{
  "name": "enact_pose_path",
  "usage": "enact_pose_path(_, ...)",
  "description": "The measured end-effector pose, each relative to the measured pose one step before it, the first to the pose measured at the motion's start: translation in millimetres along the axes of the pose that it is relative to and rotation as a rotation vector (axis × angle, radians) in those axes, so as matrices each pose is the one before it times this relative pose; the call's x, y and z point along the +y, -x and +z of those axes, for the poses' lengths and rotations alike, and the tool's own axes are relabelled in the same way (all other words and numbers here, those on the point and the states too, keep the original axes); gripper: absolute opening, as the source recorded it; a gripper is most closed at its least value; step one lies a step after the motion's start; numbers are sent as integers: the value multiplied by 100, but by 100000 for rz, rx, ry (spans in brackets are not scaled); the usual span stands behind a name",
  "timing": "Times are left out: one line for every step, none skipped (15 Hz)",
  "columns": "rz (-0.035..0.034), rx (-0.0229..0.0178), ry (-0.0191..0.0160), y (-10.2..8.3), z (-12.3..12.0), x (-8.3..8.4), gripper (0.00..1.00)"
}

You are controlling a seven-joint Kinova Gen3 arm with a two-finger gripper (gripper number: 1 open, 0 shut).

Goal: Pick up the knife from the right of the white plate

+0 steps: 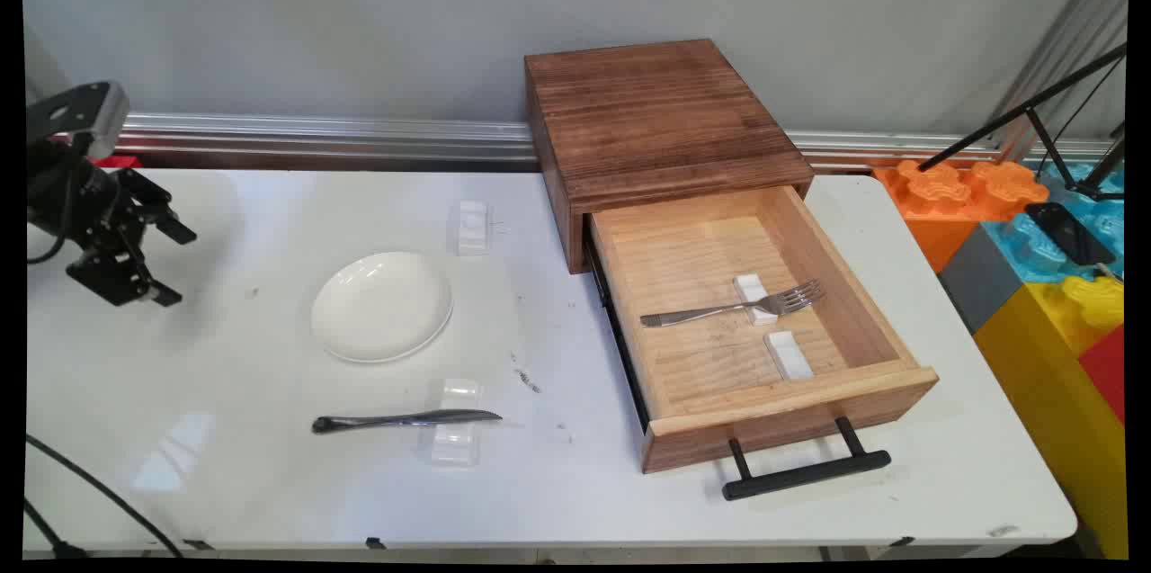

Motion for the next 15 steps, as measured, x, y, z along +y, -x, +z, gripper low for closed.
enact_pose_path(1102,819,1825,-194,220,428,100)
enact_pose_path(1105,809,1598,-281,269,442,100)
enact_pose_path(788,887,1364,-255,263,427,100)
enact_pose_path(563,739,971,-267,275,390,100)
enact_pose_path(533,721,952,-341,328,385,100)
enact_pose_path(510,1095,1155,-515,503,648,100)
enact_pose_path(327,1049,1074,-581,543,706,100)
enact_pose_path(479,1133,1017,-831,717,748,100)
enact_pose_path(324,626,496,-551,461,467,100)
enact_pose_path(217,587,274,-582,488,425,100)
enact_pose_path(250,691,184,-825,652,545,100)
enact_pose_path(185,472,-12,-664,487,341,100)
enact_pose_path(401,478,58,-1019,735,478,100)
enact_pose_path(283,192,47,-653,444,289,100)
enact_pose_path(492,145,308,-930,635,431,100)
